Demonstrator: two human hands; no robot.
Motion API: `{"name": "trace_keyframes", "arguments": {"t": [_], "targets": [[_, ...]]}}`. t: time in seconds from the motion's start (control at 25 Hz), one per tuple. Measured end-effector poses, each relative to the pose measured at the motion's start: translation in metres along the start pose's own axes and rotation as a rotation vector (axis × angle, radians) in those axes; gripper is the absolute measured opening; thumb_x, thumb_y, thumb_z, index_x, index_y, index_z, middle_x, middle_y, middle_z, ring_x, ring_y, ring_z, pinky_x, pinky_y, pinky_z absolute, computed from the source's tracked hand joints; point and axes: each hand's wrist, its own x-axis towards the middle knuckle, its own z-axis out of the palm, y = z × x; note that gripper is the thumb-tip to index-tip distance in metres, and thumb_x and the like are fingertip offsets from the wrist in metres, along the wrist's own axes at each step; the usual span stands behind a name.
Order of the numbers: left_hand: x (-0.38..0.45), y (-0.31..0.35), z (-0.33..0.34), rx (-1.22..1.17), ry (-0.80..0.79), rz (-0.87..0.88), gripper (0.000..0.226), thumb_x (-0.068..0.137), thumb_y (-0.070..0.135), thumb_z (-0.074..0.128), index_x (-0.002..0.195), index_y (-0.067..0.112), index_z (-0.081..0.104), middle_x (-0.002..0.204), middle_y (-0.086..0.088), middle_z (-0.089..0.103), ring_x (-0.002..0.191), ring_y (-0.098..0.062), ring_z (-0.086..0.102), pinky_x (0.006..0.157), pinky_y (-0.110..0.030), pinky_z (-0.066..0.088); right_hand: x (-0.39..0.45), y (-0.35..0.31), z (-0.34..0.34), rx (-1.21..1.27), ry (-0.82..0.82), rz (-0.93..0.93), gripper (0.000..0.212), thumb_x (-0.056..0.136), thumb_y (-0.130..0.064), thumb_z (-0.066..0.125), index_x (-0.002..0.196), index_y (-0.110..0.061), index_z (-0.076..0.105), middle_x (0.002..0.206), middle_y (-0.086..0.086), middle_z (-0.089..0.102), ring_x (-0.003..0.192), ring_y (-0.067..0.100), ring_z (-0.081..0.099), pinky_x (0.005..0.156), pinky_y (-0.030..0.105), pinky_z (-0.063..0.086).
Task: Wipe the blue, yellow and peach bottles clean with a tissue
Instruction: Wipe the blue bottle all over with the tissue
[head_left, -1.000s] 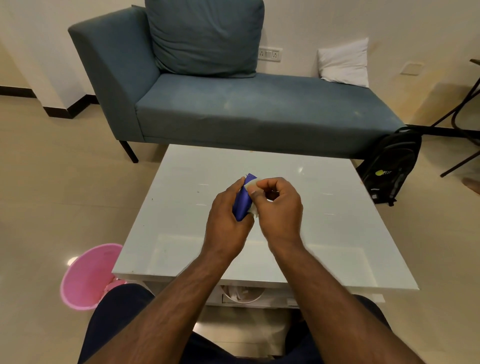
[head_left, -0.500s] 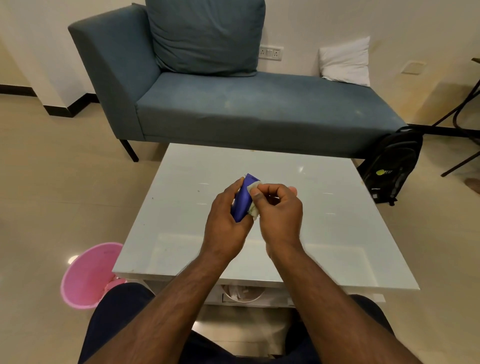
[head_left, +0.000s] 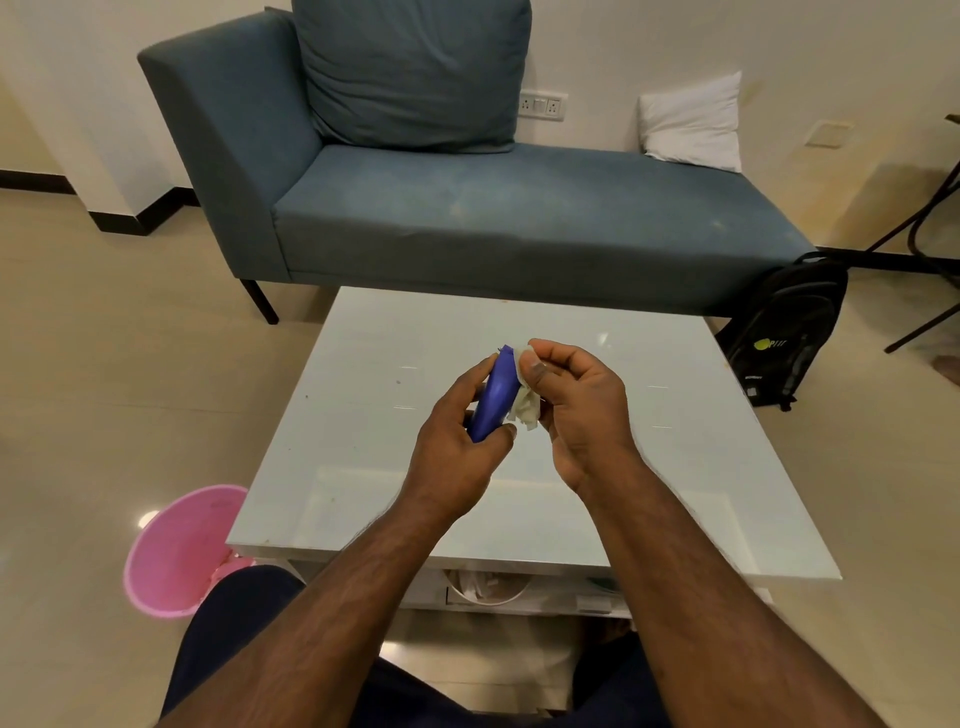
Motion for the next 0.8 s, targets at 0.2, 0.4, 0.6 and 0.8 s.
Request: {"name": "trace_keyframes", "arguments": {"t": [0.2,0.4,0.6,0.8], "targets": [[0.001,0.001,0.0,-0.047,-0.007,-0.027,0.068,0.091,0.015,0.072,0.147,0.032,0.039,0.132,0.012,0.048,0.098,-0.011,0.059,0.075,-0.005,0.051,0.0,0.005,0.002,-0.018,0.046,0.007,0.043,0.067,-0.042,0.069,0.103,-0.02,0.069,0.112,0.006,0.065,0.097,0.026,0.066,0.087,0.045,0.055],[-0.001,-0.001,0.002,0.032,-0.01,0.047,0.068,0.092,0.013,0.071,0.147,0.034,0.038,0.143,0.006,0.051,0.11,-0.014,0.058,0.092,-0.02,0.053,-0.005,0.012,0.007,-0.444,0.164,-0.368,0.019,0.085,-0.035,0.067,0.1,-0.025,0.07,0.1,-0.012,0.065,0.093,0.011,0.062,0.092,0.043,0.052],[-0.003,-0.005,-0.002,0.064,0.025,0.047,0.066,0.091,0.013,0.071,0.15,0.025,0.041,0.144,0.0,0.053,0.113,-0.016,0.055,0.099,-0.033,0.055,0.003,0.006,-0.001,-0.293,0.093,-0.175,0.007,0.083,-0.029,0.071,0.089,-0.026,0.07,0.094,-0.002,0.071,0.089,0.02,0.066,0.082,0.043,0.057],[-0.006,-0.009,-0.003,0.081,0.003,0.036,0.065,0.093,0.014,0.069,0.15,0.026,0.041,0.14,0.003,0.054,0.11,-0.014,0.056,0.094,-0.026,0.053,0.008,0.007,-0.006,-0.343,0.005,-0.155,0.007,0.081,-0.025,0.073,0.087,-0.025,0.07,0.092,0.002,0.069,0.089,0.022,0.066,0.078,0.042,0.059]]}}
